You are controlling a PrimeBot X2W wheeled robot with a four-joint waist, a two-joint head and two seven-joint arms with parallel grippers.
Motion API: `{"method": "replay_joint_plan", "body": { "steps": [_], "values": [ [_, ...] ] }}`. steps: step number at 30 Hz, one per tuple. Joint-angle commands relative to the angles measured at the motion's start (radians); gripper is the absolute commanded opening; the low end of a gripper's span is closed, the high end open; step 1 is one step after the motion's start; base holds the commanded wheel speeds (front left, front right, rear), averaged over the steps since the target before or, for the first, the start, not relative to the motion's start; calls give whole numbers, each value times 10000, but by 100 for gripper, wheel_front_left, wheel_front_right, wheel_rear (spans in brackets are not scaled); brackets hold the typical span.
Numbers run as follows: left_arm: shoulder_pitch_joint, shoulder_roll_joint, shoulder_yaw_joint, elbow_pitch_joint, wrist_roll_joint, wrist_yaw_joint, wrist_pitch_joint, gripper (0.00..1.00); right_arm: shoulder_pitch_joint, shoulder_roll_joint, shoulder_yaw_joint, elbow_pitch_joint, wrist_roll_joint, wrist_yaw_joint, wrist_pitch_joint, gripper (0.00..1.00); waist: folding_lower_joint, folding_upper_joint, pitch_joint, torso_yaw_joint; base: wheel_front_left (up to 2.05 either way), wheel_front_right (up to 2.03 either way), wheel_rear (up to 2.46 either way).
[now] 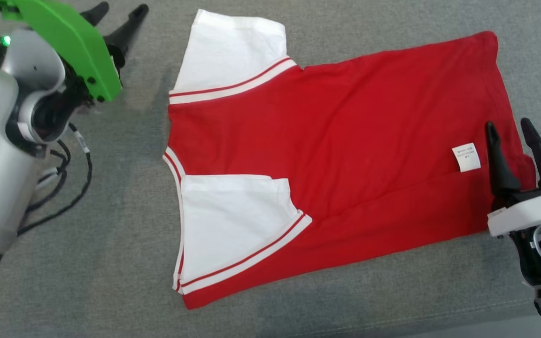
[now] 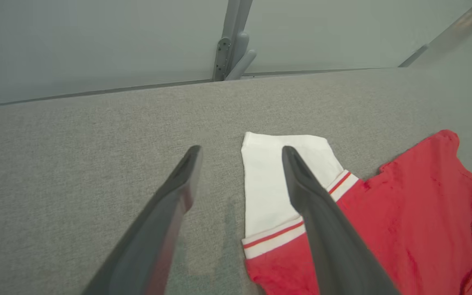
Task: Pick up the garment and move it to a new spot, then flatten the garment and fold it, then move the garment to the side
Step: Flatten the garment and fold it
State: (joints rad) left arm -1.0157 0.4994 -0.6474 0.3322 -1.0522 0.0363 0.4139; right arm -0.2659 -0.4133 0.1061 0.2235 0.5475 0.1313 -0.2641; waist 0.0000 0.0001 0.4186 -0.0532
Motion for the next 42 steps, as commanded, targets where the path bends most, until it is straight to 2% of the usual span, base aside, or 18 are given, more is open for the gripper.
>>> {"method": "replay_joint_plan", "body": {
  "steps": [1,7,12,25,27,28,29,30,32,34,42],
  "values": [
    [-560,3,-216,452,308,-163,290,100,-264,130,96,-28,-31,-10,-13,100,0,-1,787,-671,0,0,0],
    [-2282,-307,-1122,2428,1183,-650,1248,100,-922,550,519,89,-40,-10,-13,100,0,-1,1471,-1408,0,0,0],
    [-2854,-405,-1490,3568,1621,-812,1544,100,-1223,852,913,57,262,-10,-13,100,0,-1,1746,-1957,0,0,0],
    [-3369,-498,-1967,5048,1952,-1155,1738,100,-1292,1077,904,124,462,-10,-13,100,0,-1,1879,-2405,0,0,0],
    [-3344,-553,-2021,5173,1886,-1214,1844,53,-1324,1077,881,140,460,-10,-13,100,0,-1,1856,-2402,0,0,0],
    [-3357,-573,-2051,5208,1868,-1248,1899,42,-1332,1058,865,148,467,-10,-13,100,0,-1,1838,-2393,0,0,0],
    [-3357,-573,-2051,5208,1868,-1248,1899,42,-1332,1058,865,148,467,-10,-13,100,0,-1,1838,-2393,0,0,0],
    [-3365,-589,-2079,5250,1849,-1269,1940,31,-1329,1040,841,151,471,-11,-13,100,0,-1,1813,-2384,0,0,0],
    [-3383,-606,-2111,5299,1812,-1333,2010,21,-1310,992,775,138,447,-11,-13,100,0,-1,1764,-2364,0,0,0],
    [-3341,-642,-2129,5303,1696,-1400,2151,0,-1304,966,715,125,425,-11,-13,100,0,-1,1708,-2341,0,0,0],
    [-3336,-688,-2096,5047,1371,-1587,1879,0,-1774,762,1059,293,305,-11,-13,100,0,-1,1440,-2286,0,0,0]
  ]
}}
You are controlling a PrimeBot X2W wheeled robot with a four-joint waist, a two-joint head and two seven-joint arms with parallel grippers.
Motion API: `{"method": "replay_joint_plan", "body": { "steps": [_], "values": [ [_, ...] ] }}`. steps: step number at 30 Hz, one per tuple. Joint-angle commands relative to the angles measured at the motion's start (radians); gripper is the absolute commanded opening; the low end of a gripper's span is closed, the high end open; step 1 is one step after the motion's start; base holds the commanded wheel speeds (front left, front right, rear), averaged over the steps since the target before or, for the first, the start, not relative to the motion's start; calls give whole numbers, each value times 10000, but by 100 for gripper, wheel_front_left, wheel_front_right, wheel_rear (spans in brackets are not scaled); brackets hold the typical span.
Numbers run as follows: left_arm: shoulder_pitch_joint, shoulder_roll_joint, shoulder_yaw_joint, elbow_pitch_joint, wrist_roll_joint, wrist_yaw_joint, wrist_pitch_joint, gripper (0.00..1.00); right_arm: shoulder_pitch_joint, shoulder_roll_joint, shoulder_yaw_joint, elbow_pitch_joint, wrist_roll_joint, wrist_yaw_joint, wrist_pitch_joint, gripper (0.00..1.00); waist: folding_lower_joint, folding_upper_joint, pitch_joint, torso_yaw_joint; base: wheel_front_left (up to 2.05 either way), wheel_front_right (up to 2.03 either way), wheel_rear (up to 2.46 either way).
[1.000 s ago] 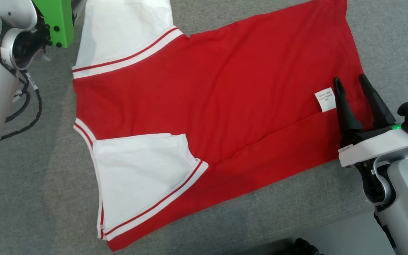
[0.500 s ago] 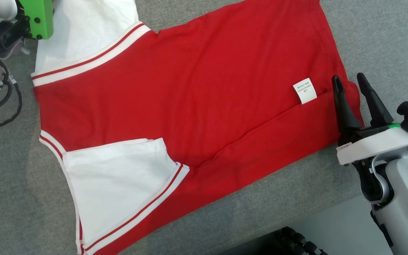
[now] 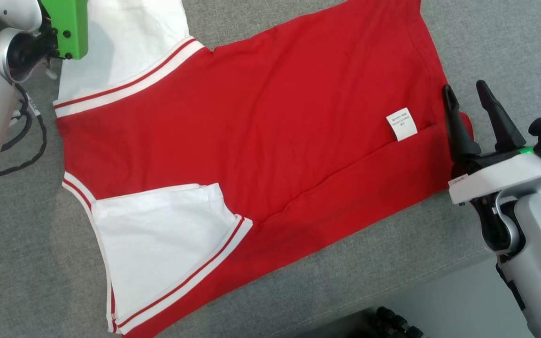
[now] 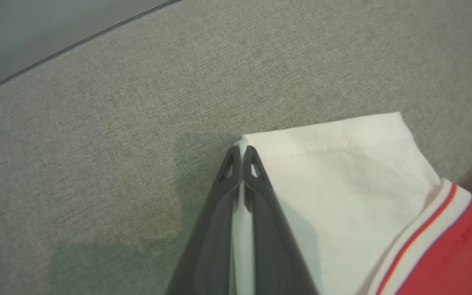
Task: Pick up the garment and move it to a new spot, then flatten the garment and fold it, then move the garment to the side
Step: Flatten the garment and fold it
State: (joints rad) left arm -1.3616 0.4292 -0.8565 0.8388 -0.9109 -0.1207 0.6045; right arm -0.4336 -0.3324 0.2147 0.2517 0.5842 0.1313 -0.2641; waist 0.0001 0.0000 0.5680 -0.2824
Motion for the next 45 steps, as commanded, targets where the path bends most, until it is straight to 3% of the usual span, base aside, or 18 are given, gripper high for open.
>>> {"method": "replay_joint_plan", "body": {
  "steps": [1,6,14,19,24,34,35,38,40,41,42,45],
  "values": [
    [116,9,-11,-25,-28,-19,-73,0,-260,-103,108,163,-12,-11,-13,100,-1,0,-109,5,0,0,0],
    [129,-13,-65,-20,-177,-72,-129,0,-1854,-259,706,1572,69,-11,795,100,-1,0,-387,2,0,0,0],
    [71,-35,-248,-167,-243,-97,-157,0,-4927,422,1074,3889,-82,-11,4368,100,-1,0,-529,151,0,0,0],
    [-72,-30,-385,-315,-212,-108,-259,0,-6319,831,818,5464,-789,-11,5739,100,-1,0,-513,315,0,0,0],
    [-168,-65,-534,-471,-237,-115,-312,0,-7246,1181,344,6861,-1283,-11,6155,100,-1,0,-475,469,0,0,0],
    [-352,-71,-840,-822,-378,-113,-275,0,-8317,1494,-237,8552,-1695,-11,5907,100,-1,0,-293,755,0,0,0],
    [-381,-60,-868,-848,-401,-113,-274,0,-8404,1509,-258,8674,-1734,-11,5869,92,-1,0,-270,775,0,0,0],
    [-454,-25,-944,-917,-427,-114,-264,0,-8632,1549,-324,8982,-1792,-11,5738,48,-1,0,-216,831,0,0,0],
    [-480,-4,-984,-928,-475,-113,-245,0,-8768,1574,-345,9164,-1847,-11,5680,30,-1,0,-188,857,0,0,0],
    [-494,-1,-1005,-918,-491,-114,-242,0,-8836,1582,-353,9259,-1870,-11,5661,10,-1,0,-181,866,0,0,0],
    [-506,3,-1021,-907,-502,-113,-244,0,-8895,1593,-359,9335,-1877,-11,5624,0,-1,0,-177,872,0,0,0],
    [-495,16,-1060,-866,-533,-113,-310,0,-9040,1631,-362,9568,-1921,-11,5645,0,-1,0,-196,880,0,0,0]
  ]
}}
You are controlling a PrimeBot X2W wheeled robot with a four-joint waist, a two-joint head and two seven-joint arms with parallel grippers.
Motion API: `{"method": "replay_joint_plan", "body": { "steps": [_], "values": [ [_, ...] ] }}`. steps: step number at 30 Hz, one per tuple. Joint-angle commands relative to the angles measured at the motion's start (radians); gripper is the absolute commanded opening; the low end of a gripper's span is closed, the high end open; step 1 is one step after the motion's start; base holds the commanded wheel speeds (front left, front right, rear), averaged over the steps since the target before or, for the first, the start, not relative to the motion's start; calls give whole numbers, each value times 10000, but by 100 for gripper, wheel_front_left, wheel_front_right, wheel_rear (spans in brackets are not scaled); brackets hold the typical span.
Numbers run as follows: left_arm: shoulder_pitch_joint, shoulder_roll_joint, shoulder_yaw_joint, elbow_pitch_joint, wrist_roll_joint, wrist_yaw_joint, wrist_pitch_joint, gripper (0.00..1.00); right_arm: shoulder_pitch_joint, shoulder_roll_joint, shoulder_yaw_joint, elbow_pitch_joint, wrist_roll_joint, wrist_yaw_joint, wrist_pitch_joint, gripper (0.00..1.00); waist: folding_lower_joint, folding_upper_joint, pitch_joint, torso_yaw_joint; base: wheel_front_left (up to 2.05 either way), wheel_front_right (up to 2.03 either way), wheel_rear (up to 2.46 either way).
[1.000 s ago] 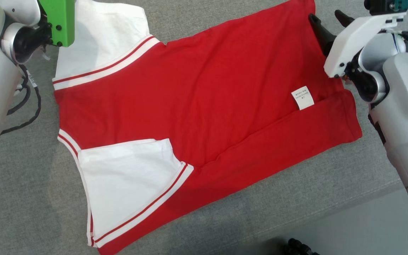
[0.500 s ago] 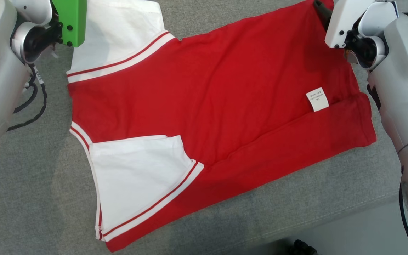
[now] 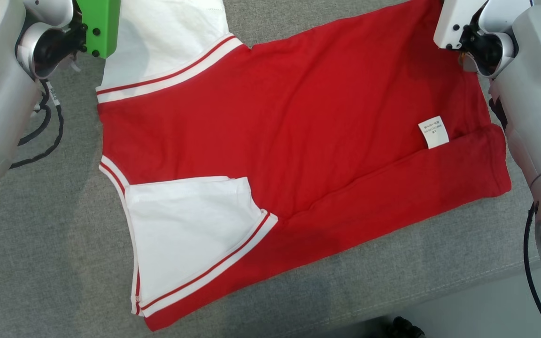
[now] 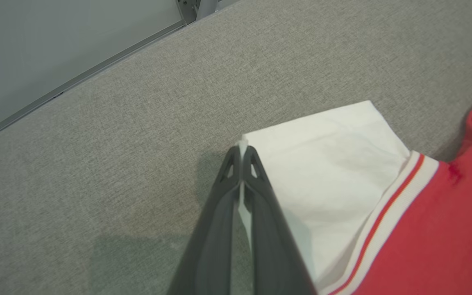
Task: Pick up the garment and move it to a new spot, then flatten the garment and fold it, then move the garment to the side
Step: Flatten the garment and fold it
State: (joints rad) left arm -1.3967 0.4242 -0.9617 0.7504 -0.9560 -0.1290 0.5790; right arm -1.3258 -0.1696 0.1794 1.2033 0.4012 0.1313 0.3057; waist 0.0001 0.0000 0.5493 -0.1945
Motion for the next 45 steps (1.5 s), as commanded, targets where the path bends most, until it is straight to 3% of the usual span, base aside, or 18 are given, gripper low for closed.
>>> {"method": "replay_joint_plan", "body": {
  "steps": [1,15,25,37,45],
  "values": [
    [-143,81,-15,23,-93,-31,-104,0,-165,4,4,105,-114,-11,-76,0,-1,0,-19,4,0,0,0],
    [-725,118,77,-78,261,-31,-2793,0,-366,-424,-26,-186,467,-11,-1346,0,-1,0,-193,385,0,0,0],
    [194,248,11,-916,-785,-32,-4193,0,683,-1173,422,-1459,1818,-11,-1799,0,-1,0,-889,896,0,0,0],
    [2510,1407,-57,-3505,-2036,56,-4811,0,3239,-2780,1155,-3602,3501,-11,-1606,0,-1,0,-1856,1470,0,0,0],
    [4345,2174,-109,-5812,-2691,885,-4906,0,4831,-3696,1034,-4621,4063,-11,-1542,0,-1,0,-2175,1870,0,0,0]
  ]
}}
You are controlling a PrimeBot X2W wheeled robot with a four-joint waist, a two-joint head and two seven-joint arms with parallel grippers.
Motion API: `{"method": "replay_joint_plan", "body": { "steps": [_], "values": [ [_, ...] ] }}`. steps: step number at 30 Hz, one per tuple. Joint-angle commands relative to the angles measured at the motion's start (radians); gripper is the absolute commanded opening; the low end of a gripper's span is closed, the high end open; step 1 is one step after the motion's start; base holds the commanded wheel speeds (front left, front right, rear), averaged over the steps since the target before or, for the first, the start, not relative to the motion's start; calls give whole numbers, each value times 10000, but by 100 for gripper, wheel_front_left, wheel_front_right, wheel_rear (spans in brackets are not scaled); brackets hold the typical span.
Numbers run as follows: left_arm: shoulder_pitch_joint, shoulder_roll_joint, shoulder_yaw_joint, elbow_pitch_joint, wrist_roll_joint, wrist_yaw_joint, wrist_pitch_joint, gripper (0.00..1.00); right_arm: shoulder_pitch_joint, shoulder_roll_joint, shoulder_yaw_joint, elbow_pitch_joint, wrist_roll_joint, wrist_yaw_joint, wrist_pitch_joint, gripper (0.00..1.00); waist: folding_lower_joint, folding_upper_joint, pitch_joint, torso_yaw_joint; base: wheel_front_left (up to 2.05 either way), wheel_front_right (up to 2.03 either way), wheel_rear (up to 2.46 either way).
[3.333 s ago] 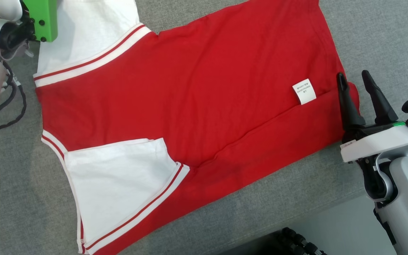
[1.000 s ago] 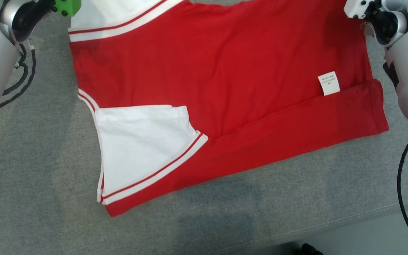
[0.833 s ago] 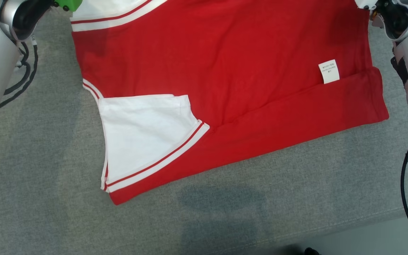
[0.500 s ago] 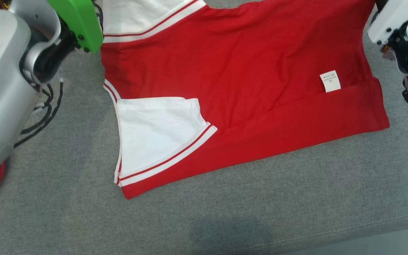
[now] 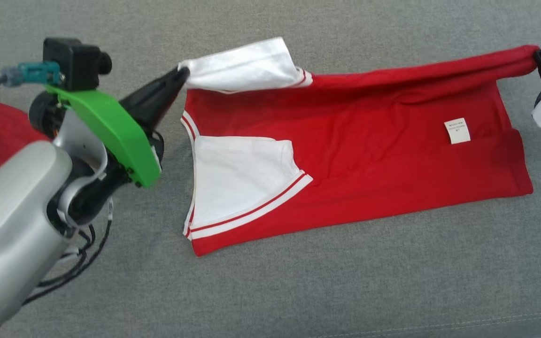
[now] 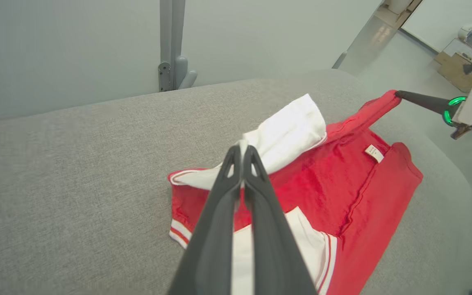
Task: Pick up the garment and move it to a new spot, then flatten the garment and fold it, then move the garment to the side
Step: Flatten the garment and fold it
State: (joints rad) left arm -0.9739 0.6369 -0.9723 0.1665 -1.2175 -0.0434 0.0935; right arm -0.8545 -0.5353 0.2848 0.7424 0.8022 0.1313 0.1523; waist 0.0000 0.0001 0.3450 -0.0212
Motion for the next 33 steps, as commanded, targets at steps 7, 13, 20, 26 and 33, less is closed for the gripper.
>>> {"method": "replay_joint_plan", "body": {
  "steps": [7,13,20,26,33],
  "values": [
    [1606,457,-168,-1454,-172,725,-622,0,1590,-508,-534,-718,235,-11,55,0,0,-1,-228,380,0,0,0],
    [2622,490,-432,-1937,-373,1064,-909,0,3083,-520,-1175,-1349,226,-11,159,0,0,-1,-333,474,0,0,0],
    [3670,128,-747,-1735,-484,1299,-1429,0,4229,-60,-1804,-1740,-231,-11,444,0,0,-1,-362,379,0,0,0],
    [4134,-475,-773,-919,-170,1608,-2345,100,4674,412,-2446,-1901,-618,-11,372,100,0,-1,-516,378,0,0,0],
    [4646,-743,-503,-540,549,2353,-3352,100,5681,725,-3242,-2941,-766,-11,-404,100,0,-1,-940,401,0,0,0]
  ]
}}
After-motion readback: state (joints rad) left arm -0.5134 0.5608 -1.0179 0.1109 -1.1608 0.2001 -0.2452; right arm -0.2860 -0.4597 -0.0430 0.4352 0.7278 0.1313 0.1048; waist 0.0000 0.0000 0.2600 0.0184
